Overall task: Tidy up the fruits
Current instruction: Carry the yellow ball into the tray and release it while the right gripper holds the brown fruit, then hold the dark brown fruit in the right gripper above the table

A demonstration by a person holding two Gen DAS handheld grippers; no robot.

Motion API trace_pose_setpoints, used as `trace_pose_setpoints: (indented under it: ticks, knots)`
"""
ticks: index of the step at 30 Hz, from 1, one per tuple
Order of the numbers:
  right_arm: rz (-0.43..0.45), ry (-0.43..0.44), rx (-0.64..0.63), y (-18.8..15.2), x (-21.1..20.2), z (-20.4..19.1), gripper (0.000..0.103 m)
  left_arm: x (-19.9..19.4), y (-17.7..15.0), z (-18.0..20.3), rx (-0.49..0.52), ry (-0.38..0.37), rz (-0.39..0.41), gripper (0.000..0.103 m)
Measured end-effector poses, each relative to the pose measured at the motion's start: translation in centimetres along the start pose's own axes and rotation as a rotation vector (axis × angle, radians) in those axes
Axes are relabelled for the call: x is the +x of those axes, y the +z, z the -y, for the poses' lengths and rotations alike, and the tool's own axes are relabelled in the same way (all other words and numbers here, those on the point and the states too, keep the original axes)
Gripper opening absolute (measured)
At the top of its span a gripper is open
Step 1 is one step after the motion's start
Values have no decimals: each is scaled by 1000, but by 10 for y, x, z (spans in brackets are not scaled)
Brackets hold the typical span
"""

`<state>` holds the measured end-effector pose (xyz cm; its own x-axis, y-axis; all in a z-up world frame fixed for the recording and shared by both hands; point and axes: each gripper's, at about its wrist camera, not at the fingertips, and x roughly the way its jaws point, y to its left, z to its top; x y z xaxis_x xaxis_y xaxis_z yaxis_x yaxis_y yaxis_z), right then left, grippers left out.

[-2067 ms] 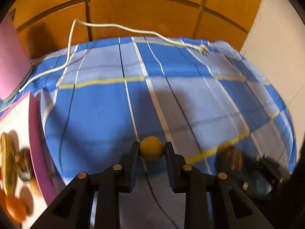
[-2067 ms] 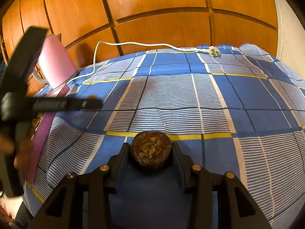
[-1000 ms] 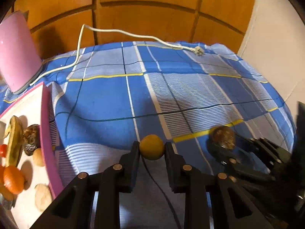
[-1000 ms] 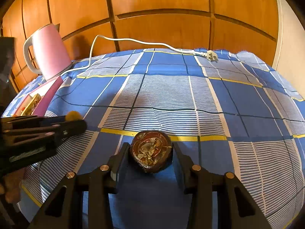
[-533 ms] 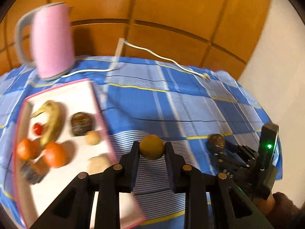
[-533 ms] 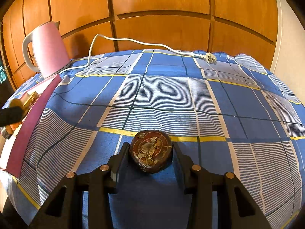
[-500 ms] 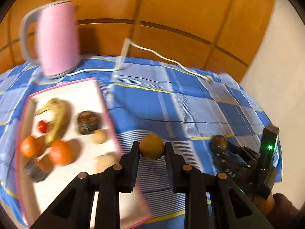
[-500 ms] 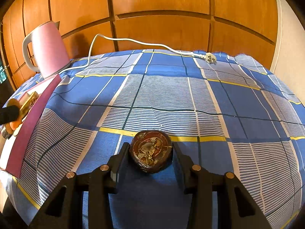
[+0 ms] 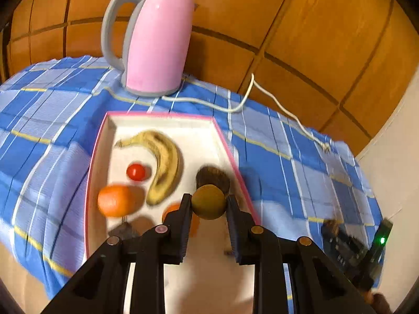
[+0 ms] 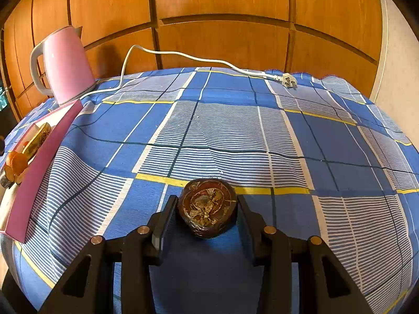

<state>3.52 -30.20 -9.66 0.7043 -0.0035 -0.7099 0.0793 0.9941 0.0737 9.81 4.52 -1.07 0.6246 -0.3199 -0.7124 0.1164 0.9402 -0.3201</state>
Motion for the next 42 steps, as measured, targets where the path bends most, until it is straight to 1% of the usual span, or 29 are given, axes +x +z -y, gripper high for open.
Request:
trace_pose_setpoints:
  ticks: [3, 7, 8, 9, 10, 12, 13, 15, 17, 18, 19, 22, 23, 24, 28, 32, 34, 37, 38, 40, 42]
  knots:
    - [1, 0, 0, 0, 0, 0, 44, 11, 20, 2, 13, 4, 10, 26]
    - [3, 3, 4, 0, 0, 1, 44, 31, 44, 7, 50, 36, 21, 26]
    - [4, 4, 5, 0, 0, 1, 44, 39, 50, 8, 53, 45, 18, 26]
    - [4, 6, 6, 0, 0, 1, 44, 46, 54, 10, 64, 35, 8, 26]
    - [5, 7, 8, 0, 0, 1, 44, 53, 57, 11, 74, 32, 0, 26]
    - [5, 8, 9, 0, 0, 2, 44, 69, 63, 11, 77, 73, -8, 26]
    - [6, 9, 9, 0, 0, 2, 44, 78, 64, 10, 81, 71, -23, 27]
    - [6, 10, 11, 0, 1, 2, 44, 91, 64, 8, 82, 109, -45, 27]
    - [6, 11, 12, 0, 1, 2, 44, 101, 60, 8, 100, 118, -82, 32]
    - [6, 11, 12, 0, 1, 2, 44, 104, 59, 7, 100, 131, -87, 36]
    - [7, 12, 12, 0, 0, 2, 44, 101, 56, 6, 96, 149, -79, 36]
    - [6, 11, 12, 0, 1, 1, 44, 93, 49, 7, 92, 156, -64, 36]
    - [7, 10, 11, 0, 1, 1, 44, 88, 46, 7, 89, 176, -53, 36]
    - [7, 9, 11, 0, 1, 1, 44, 82, 43, 7, 81, 193, -41, 37]
    - [6, 7, 9, 0, 1, 1, 44, 57, 27, 10, 61, 223, -3, 43]
    - [4, 2, 5, 0, 1, 0, 44, 34, 7, 14, 45, 205, 3, 44]
    - [4, 1, 5, 0, 1, 0, 44, 24, -3, 18, 54, 209, -3, 44]
    - [0, -2, 7, 1, 1, 0, 44, 10, -17, 26, 76, 195, -13, 44]
    - [-1, -6, 3, 1, 1, -1, 44, 3, -23, 28, 88, 193, -4, 44]
    - [1, -10, 0, 1, 2, -2, 44, -3, -30, 31, 103, 201, 9, 49]
    - [-1, -11, 1, 1, 2, -1, 44, -8, -37, 34, 115, 191, -2, 49]
